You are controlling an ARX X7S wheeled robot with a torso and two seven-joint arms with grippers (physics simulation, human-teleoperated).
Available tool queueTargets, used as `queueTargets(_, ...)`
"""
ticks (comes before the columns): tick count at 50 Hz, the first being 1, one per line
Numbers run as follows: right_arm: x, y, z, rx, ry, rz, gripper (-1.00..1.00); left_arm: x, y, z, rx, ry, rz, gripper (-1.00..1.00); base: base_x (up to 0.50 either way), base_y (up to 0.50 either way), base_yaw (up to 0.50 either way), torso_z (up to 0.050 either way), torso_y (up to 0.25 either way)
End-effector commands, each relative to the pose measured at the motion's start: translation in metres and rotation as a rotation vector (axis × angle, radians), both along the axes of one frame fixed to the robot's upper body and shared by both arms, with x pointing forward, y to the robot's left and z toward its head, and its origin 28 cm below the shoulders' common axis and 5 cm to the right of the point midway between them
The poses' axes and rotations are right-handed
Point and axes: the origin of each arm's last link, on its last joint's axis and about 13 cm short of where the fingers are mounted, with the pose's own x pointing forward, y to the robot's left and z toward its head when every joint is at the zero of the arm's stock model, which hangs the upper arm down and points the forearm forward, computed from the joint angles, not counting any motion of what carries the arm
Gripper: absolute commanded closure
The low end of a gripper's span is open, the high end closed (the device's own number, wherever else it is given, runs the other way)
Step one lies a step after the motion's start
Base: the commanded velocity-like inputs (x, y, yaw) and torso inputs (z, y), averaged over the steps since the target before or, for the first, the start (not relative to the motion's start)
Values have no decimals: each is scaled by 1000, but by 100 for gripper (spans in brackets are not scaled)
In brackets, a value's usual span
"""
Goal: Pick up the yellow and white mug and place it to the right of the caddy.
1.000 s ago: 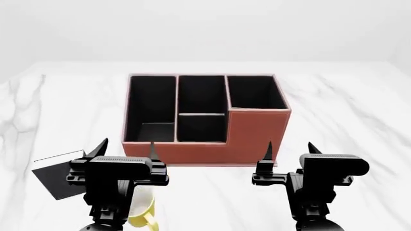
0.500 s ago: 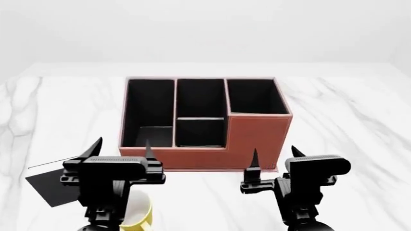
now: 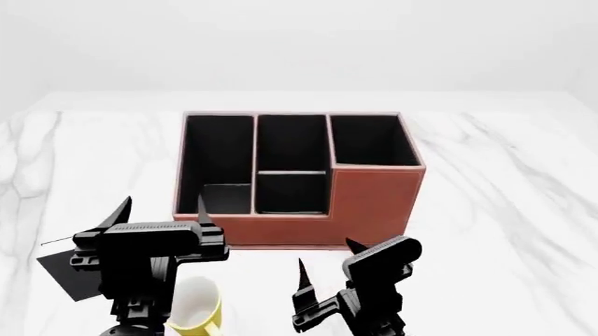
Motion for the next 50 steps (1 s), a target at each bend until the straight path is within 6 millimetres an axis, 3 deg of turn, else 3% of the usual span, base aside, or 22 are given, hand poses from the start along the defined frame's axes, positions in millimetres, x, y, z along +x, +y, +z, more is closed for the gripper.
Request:
queueTargets(1, -11, 19, -10, -5, 33, 126, -100, 0, 2, 1, 1, 1, 17, -100, 0, 0, 0, 0, 0)
queueTargets(13, -21, 34, -25, 17, 65, 194, -100, 0, 2, 0, 2, 4, 16, -100, 0, 0, 0, 0, 0)
queueTargets(50, -28, 62, -35, 12, 104, 364, -100, 0, 1, -1, -1, 5, 12, -100, 0, 0, 0, 0, 0)
